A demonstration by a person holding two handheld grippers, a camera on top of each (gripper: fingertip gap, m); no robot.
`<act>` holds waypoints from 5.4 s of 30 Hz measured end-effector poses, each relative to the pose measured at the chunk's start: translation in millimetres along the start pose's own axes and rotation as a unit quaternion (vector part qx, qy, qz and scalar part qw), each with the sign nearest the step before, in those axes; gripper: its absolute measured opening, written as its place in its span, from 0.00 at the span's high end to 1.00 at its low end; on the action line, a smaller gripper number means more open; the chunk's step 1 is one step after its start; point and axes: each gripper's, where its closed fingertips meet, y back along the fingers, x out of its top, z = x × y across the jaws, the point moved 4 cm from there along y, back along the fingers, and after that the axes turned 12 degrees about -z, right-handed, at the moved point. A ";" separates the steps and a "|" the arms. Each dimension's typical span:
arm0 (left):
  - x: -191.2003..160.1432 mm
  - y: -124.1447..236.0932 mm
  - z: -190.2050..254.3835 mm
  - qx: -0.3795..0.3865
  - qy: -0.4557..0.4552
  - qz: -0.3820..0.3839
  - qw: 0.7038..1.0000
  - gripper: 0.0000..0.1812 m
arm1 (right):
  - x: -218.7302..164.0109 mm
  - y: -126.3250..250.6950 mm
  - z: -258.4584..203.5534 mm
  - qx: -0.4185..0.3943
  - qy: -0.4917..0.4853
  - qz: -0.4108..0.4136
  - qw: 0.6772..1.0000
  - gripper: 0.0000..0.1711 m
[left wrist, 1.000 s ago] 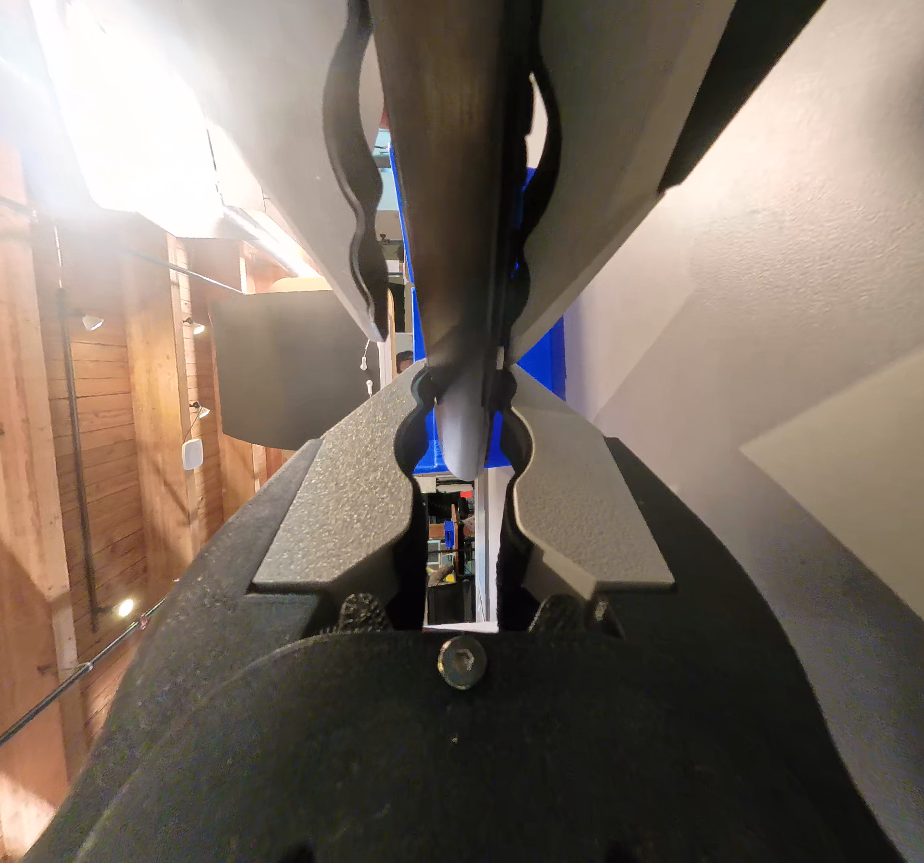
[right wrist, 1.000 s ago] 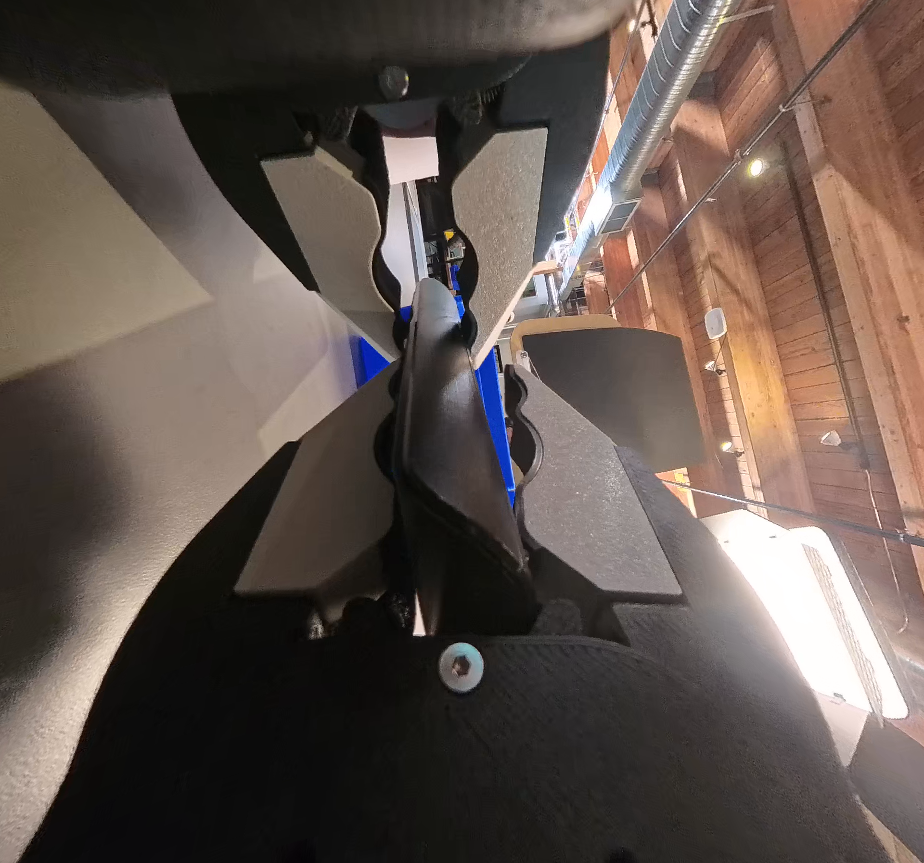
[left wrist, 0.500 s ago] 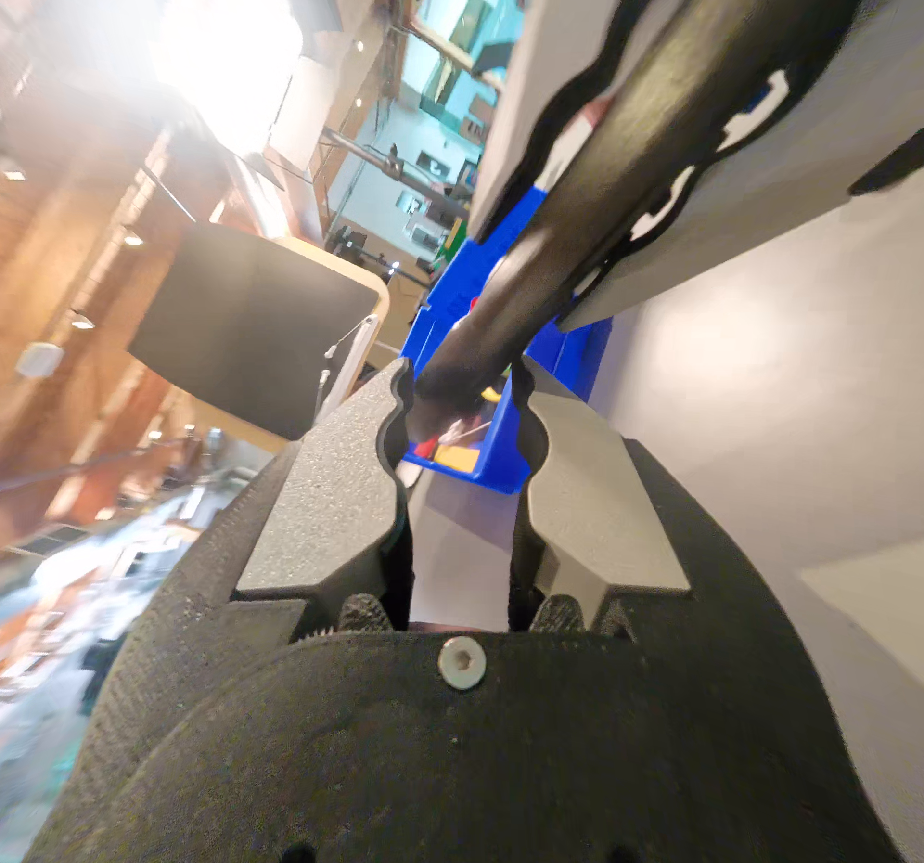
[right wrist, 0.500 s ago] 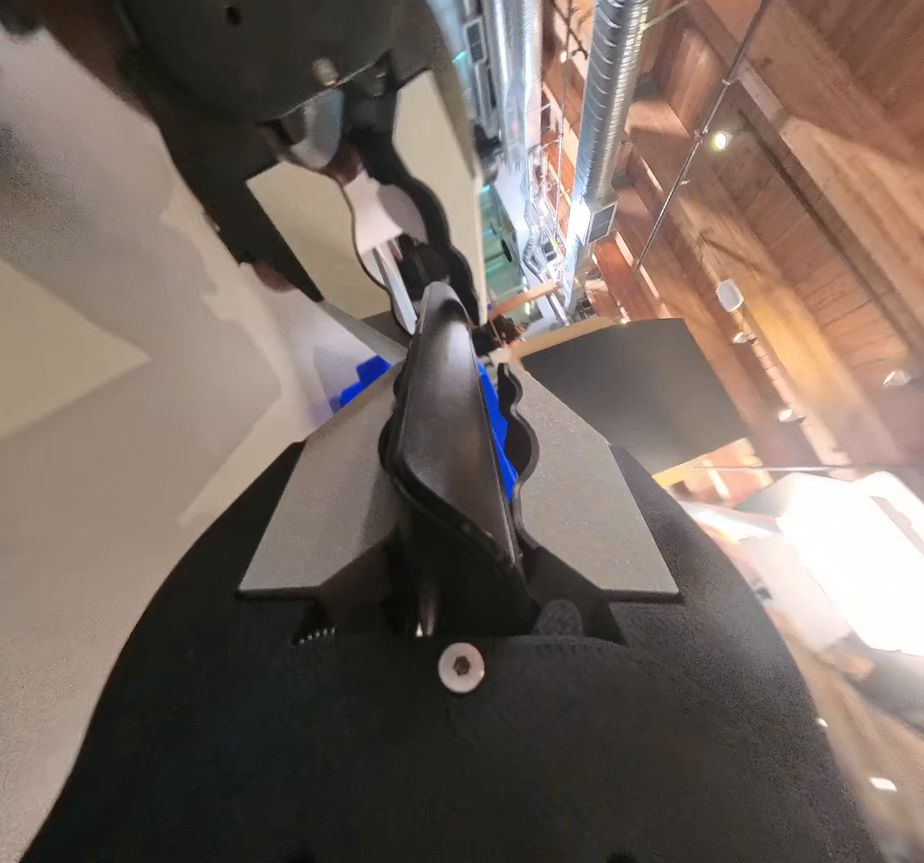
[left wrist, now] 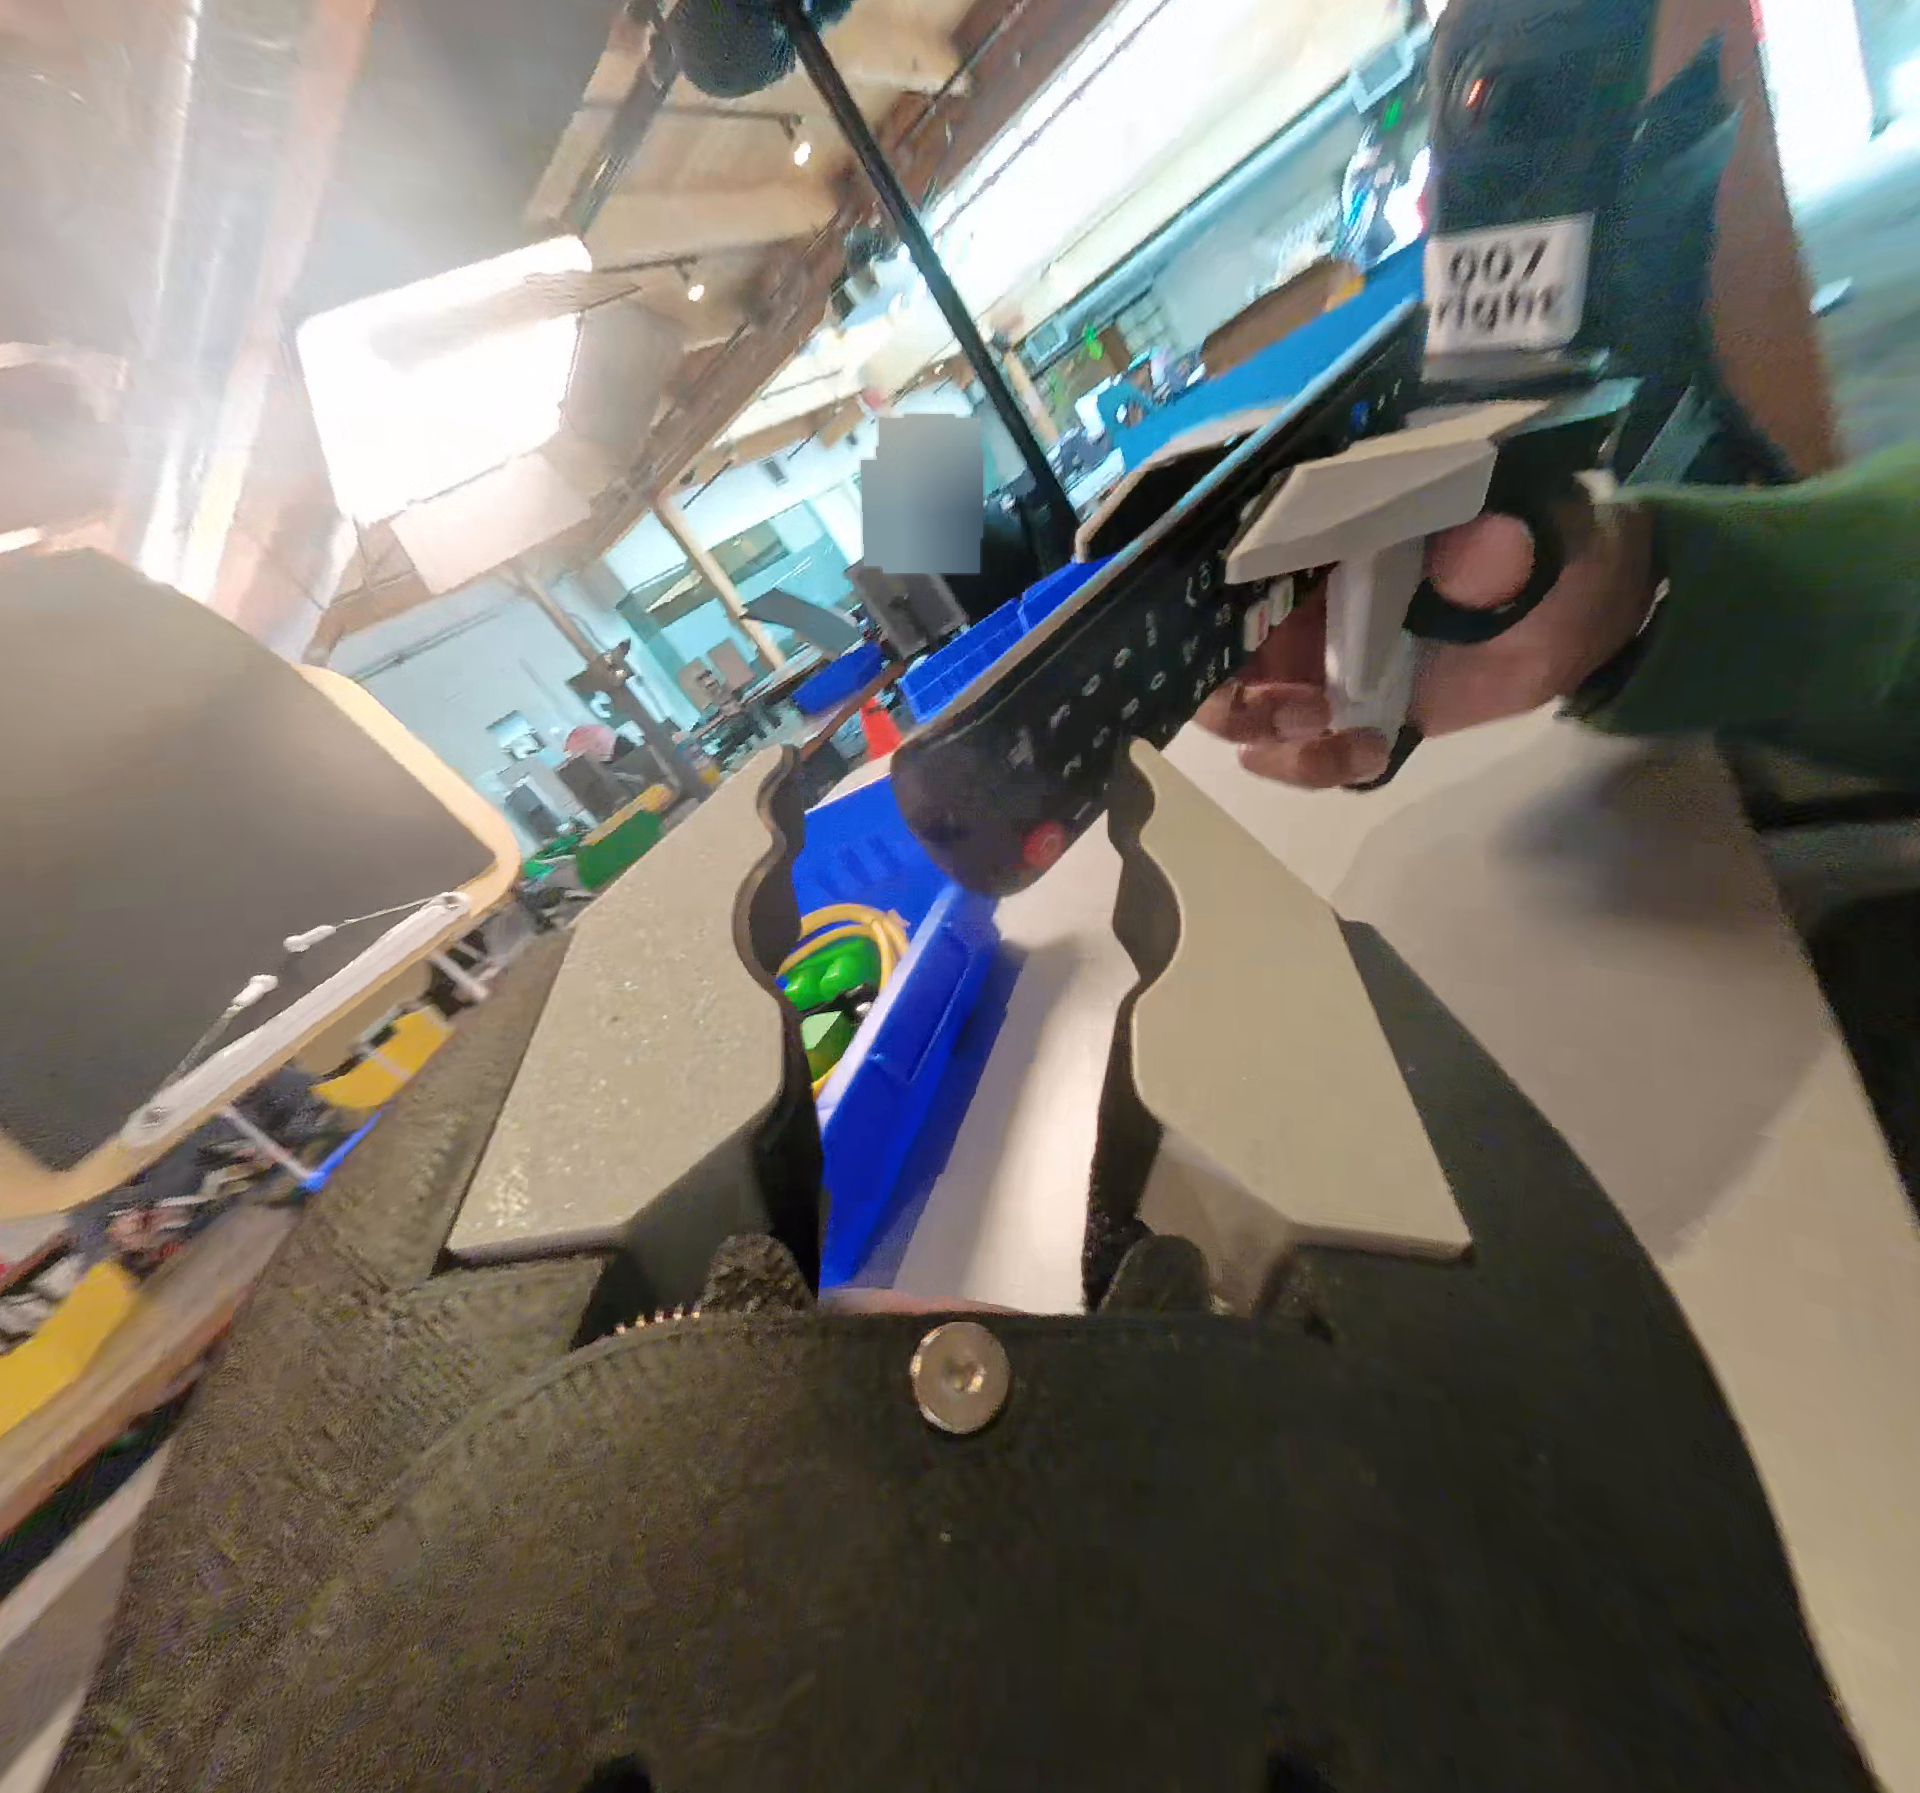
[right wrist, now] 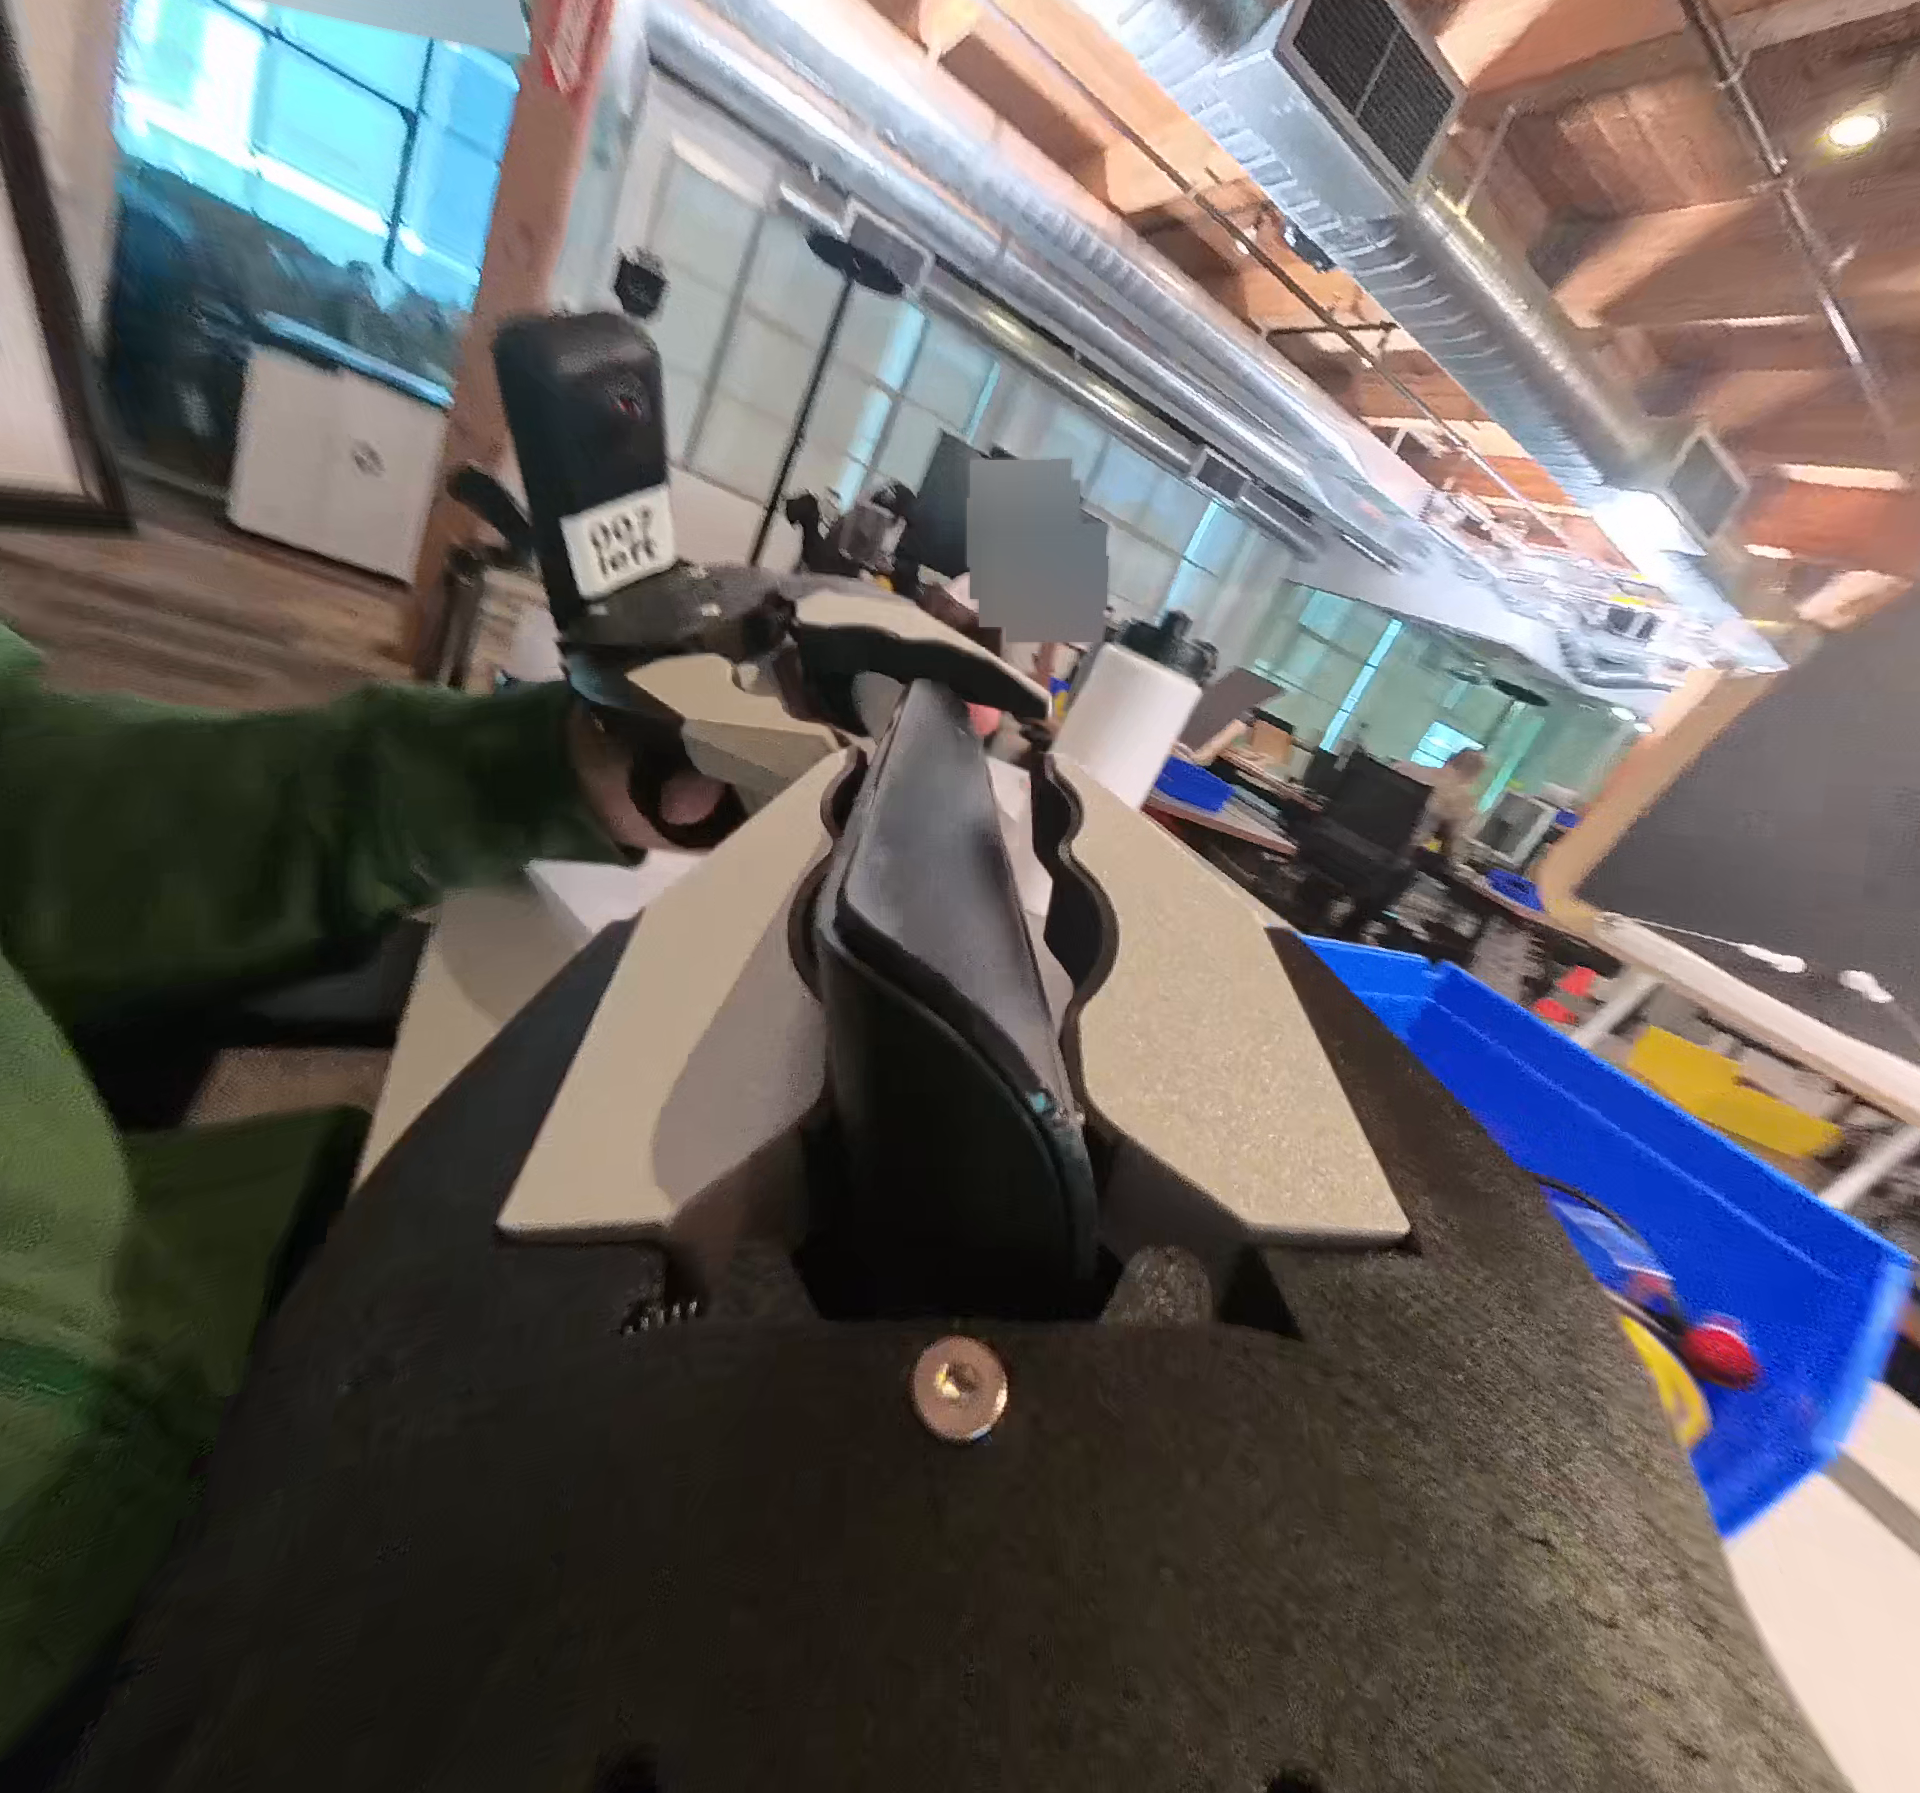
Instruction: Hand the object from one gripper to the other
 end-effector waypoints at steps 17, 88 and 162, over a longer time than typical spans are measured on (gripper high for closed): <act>18.3 1.2 58.3 -0.256 0.101 0.047 0.960 0.73 | 6.9 -0.2 -26.6 0.141 -0.065 0.034 0.987 0.80; -0.9 1.8 47.4 -0.205 0.052 -0.017 0.977 0.80 | -101.6 -33.2 -25.9 0.034 0.114 -0.327 0.938 0.83; 14.4 -30.7 37.7 -0.152 0.194 0.031 0.969 0.56 | -52.7 -24.7 29.0 -0.160 0.028 -0.196 0.967 0.68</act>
